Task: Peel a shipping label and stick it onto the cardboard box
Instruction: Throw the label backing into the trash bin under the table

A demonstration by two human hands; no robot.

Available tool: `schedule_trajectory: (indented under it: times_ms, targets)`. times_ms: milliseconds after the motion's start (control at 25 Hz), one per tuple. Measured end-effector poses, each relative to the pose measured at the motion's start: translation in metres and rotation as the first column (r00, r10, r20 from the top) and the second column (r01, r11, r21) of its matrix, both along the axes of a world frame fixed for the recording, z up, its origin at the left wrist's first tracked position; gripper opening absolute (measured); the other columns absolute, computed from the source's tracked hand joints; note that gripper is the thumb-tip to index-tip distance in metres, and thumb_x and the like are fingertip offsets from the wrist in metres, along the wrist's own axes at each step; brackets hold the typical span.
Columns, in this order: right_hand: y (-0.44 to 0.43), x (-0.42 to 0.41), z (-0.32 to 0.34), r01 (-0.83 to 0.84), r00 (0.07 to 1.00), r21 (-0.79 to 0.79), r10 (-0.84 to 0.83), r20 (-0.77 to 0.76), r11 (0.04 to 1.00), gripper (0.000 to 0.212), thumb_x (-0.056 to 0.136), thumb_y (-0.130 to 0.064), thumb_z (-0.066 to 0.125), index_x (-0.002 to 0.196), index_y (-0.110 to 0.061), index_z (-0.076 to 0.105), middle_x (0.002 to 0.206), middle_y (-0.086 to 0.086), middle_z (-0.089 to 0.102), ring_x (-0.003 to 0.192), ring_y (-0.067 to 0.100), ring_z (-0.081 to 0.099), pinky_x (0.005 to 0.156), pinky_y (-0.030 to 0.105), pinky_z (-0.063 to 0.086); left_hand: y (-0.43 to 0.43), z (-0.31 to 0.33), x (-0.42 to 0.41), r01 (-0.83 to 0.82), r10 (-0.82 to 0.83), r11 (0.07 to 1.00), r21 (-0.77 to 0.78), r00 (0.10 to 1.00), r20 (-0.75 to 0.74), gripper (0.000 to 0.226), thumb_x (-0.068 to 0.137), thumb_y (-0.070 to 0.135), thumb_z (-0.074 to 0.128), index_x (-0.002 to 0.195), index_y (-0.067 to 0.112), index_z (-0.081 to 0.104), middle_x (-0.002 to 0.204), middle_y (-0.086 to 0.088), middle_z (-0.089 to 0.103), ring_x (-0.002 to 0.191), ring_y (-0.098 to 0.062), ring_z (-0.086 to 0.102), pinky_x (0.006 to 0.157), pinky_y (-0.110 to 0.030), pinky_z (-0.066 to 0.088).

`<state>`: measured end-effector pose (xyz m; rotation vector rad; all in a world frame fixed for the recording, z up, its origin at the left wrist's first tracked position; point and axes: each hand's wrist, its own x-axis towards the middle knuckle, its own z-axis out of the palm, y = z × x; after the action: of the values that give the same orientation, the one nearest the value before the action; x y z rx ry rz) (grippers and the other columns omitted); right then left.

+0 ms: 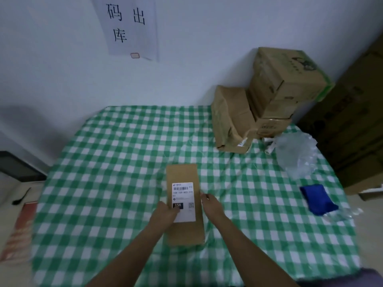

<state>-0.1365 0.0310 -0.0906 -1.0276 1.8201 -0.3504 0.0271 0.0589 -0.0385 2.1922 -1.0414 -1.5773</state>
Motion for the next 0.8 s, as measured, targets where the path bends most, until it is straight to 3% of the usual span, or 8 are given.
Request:
schedule_trajectory:
  times_ms: [120,240,400,600,800]
  targets:
    - [0.001,0.010,-0.001,0.005,0.997,0.061,-0.010,0.072,0.998,0.062,0.091,-0.061,0.043,0.130,-0.013,0.053,0.127,0.008,0.062,0.113,0.028,0.059,0.093,0.038,0.050,0.012,0.006,-0.001,-0.066,0.076,0.996,0.062,0.982,-0.175,0.035,0.091,0.006,0.058,0.125,0.006,0.054,0.109,-0.003,0.057,0.097,-0.023,0.052,0.083,-0.035,0.044]
    - [0.003,0.022,0.000,0.037,0.990,0.038,-0.042,0.137,0.999,0.064,0.077,-0.054,0.067,0.126,-0.015,0.055,0.122,0.003,0.066,0.105,0.023,0.064,0.093,0.039,0.052,0.019,0.010,0.001,-0.086,0.115,0.990,0.112,0.953,-0.279,0.037,0.089,0.007,0.058,0.124,0.017,0.053,0.098,0.001,0.060,0.098,-0.027,0.055,0.087,-0.048,0.052]
    - [-0.018,0.037,0.018,0.052,0.990,-0.068,-0.042,0.135,0.996,0.078,0.066,-0.047,0.076,0.132,-0.018,0.048,0.125,0.002,0.064,0.112,0.026,0.061,0.098,0.043,0.049,0.002,0.007,0.011,-0.158,0.182,0.983,0.096,0.910,-0.373,0.049,0.086,0.013,0.061,0.131,0.030,0.050,0.126,-0.006,0.060,0.113,-0.029,0.057,0.093,-0.056,0.051]
    - [-0.031,0.039,0.030,0.100,0.961,-0.123,-0.064,0.271,0.987,0.071,0.075,-0.029,0.078,0.137,-0.019,0.044,0.130,0.002,0.062,0.114,0.024,0.061,0.102,0.046,0.047,-0.022,0.018,0.027,-0.139,0.133,0.990,0.015,0.908,-0.396,0.057,0.087,0.004,0.056,0.133,0.037,0.048,0.125,0.001,0.059,0.111,-0.024,0.053,0.080,-0.041,0.048]
    - [-0.027,0.034,0.025,0.110,0.963,-0.131,-0.073,0.260,0.985,0.076,0.075,-0.016,0.077,0.141,-0.021,0.040,0.131,0.003,0.060,0.116,0.023,0.057,0.102,0.043,0.046,-0.035,0.012,0.032,-0.082,0.063,0.996,-0.034,0.921,-0.385,0.072,0.085,-0.011,0.047,0.133,0.042,0.048,0.129,0.002,0.058,0.115,-0.025,0.052,0.087,-0.046,0.050]
